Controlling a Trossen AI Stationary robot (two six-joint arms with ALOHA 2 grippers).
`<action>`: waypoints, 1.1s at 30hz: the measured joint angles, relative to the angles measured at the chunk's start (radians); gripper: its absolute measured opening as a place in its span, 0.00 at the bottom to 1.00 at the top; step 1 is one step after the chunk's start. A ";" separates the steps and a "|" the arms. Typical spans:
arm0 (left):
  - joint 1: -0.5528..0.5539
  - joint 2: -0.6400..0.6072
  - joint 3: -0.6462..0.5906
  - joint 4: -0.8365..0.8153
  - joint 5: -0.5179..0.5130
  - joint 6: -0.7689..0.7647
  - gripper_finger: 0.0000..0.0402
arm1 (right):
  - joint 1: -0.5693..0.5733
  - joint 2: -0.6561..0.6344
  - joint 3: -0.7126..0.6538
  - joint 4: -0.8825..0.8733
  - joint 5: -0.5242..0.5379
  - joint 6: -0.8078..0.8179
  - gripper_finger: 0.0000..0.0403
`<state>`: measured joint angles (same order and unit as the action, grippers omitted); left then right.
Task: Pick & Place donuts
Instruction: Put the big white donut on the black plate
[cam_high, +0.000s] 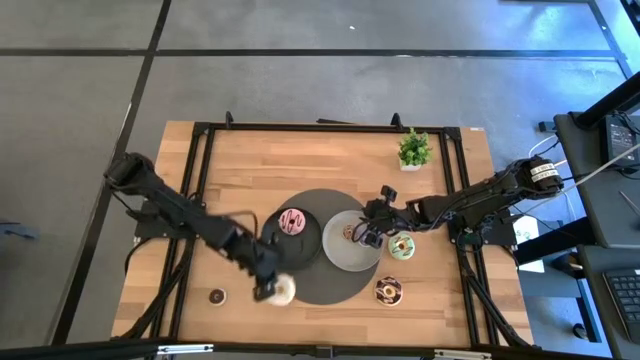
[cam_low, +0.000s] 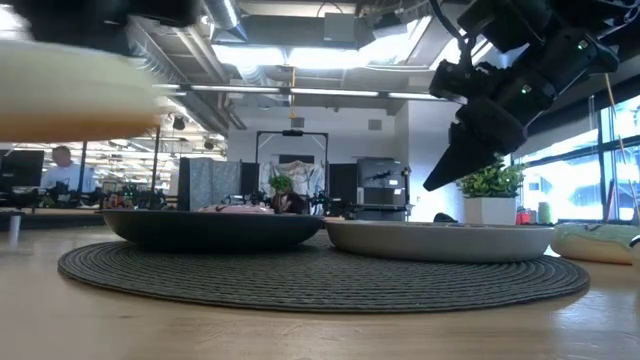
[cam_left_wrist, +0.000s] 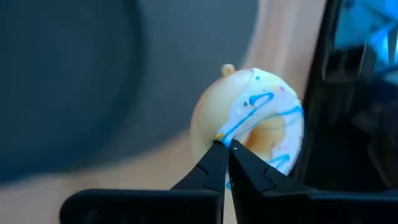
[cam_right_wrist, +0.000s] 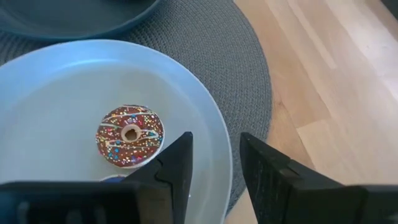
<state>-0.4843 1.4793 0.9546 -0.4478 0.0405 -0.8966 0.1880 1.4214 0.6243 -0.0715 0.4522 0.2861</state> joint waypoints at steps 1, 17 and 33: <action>0.031 -0.014 0.000 -0.007 -0.002 0.025 0.01 | -0.004 0.000 0.000 0.000 0.000 -0.004 0.33; 0.407 -0.051 0.000 -0.269 0.120 0.272 0.01 | -0.086 0.000 0.000 -0.006 -0.068 -0.002 0.33; 0.400 -0.014 0.000 -0.289 -0.001 0.316 0.01 | -0.101 0.000 0.000 0.083 -0.114 0.086 0.33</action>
<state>-0.0839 1.4658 0.9550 -0.7365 0.0392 -0.5803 0.0868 1.4216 0.6239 0.0118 0.3381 0.3721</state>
